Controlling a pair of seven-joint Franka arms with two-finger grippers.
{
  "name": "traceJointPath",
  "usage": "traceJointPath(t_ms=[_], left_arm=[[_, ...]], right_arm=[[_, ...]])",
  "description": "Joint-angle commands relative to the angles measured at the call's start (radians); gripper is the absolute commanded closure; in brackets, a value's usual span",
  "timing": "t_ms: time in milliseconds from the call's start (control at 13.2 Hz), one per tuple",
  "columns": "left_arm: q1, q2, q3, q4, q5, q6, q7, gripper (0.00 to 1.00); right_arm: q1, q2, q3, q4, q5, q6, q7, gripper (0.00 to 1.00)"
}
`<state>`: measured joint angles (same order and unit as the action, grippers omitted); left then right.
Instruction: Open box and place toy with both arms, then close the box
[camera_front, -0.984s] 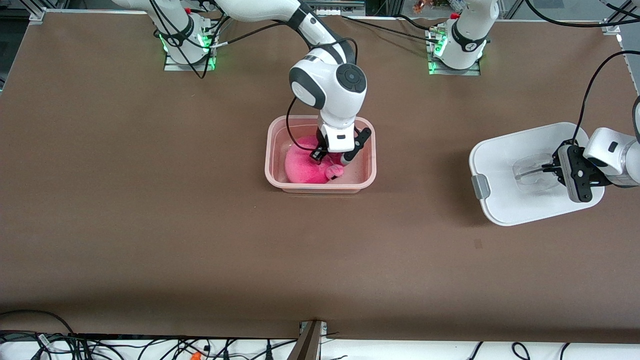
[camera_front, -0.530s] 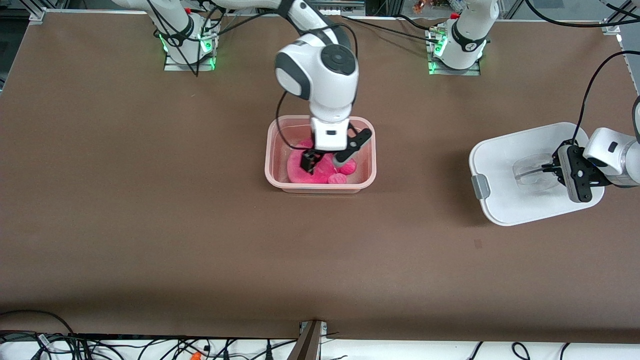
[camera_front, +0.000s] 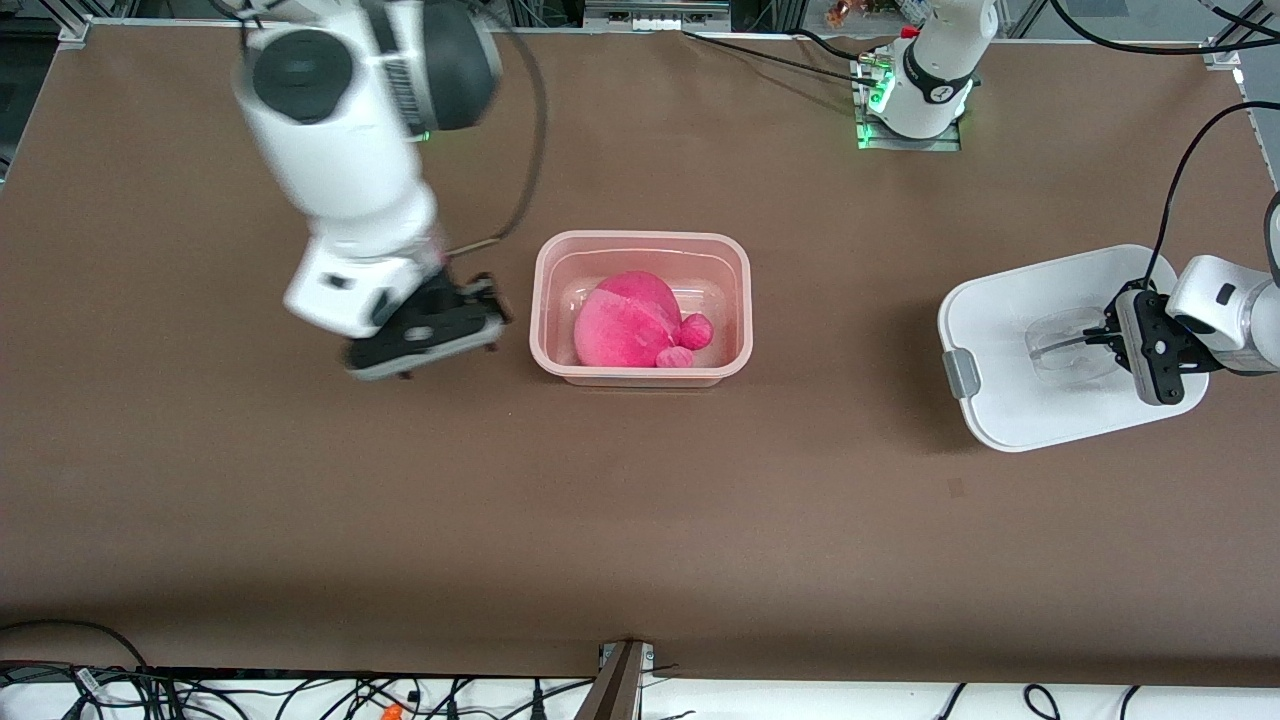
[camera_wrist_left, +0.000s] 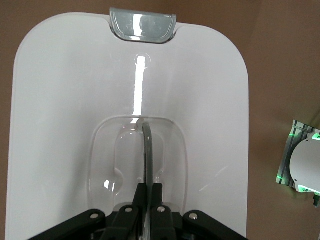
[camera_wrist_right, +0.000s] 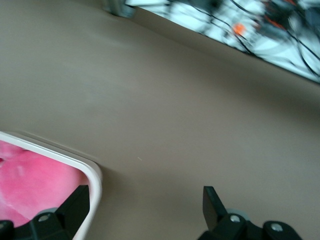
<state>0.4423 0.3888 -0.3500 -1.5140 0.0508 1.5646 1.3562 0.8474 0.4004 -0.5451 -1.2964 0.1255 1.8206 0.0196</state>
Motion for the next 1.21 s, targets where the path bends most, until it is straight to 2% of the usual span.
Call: traceJointPath(t_ms=[0,151,303,378,454,530,605,832,908,984,1135], left_arm=[[0.003,0.007,-0.007,0.021,0.02,-0.012,0.018,1.0],[0.003,0.007,-0.007,0.021,0.018,-0.012,0.018,1.0],[0.003,0.007,-0.007,0.021,0.018,-0.012,0.018,1.0],[0.003,0.007,-0.007,0.021,0.018,-0.012,0.018,1.0],[0.003,0.007,-0.007,0.021,0.018,-0.012,0.018,1.0],[0.003,0.009,-0.007,0.021,0.018,-0.012,0.018,1.0],[0.003,0.007,-0.007,0.021,0.018,-0.012,0.018,1.0],[-0.001,0.007,-0.007,0.023,0.017,-0.012,0.014,1.0],[-0.004,0.007,-0.01,0.025,0.018,-0.012,0.009,1.0],[-0.011,0.005,-0.015,0.028,0.018,-0.014,0.005,1.0],[-0.058,-0.002,-0.02,0.046,0.018,-0.021,0.009,1.0]], right_arm=[[0.019,-0.113,-0.054,-0.107,0.02,-0.069,0.029,0.0],[0.021,-0.167,-0.088,-0.156,0.02,-0.084,0.03,0.0],[0.012,-0.204,-0.113,-0.167,0.014,-0.165,0.023,0.0],[-0.029,-0.215,-0.104,-0.167,0.008,-0.196,0.025,0.0],[-0.086,-0.235,-0.063,-0.167,0.005,-0.229,0.014,0.0],[-0.179,-0.261,0.009,-0.173,0.003,-0.247,0.008,0.0],[-0.28,-0.285,0.107,-0.194,-0.01,-0.242,0.007,0.0],[-0.641,-0.426,0.475,-0.338,-0.11,-0.176,0.02,0.0],[-0.73,-0.469,0.551,-0.383,-0.112,-0.156,0.02,0.0],[-0.77,-0.495,0.579,-0.412,-0.112,-0.141,0.02,0.0],[-0.778,-0.52,0.579,-0.42,-0.122,-0.141,0.016,0.0]])
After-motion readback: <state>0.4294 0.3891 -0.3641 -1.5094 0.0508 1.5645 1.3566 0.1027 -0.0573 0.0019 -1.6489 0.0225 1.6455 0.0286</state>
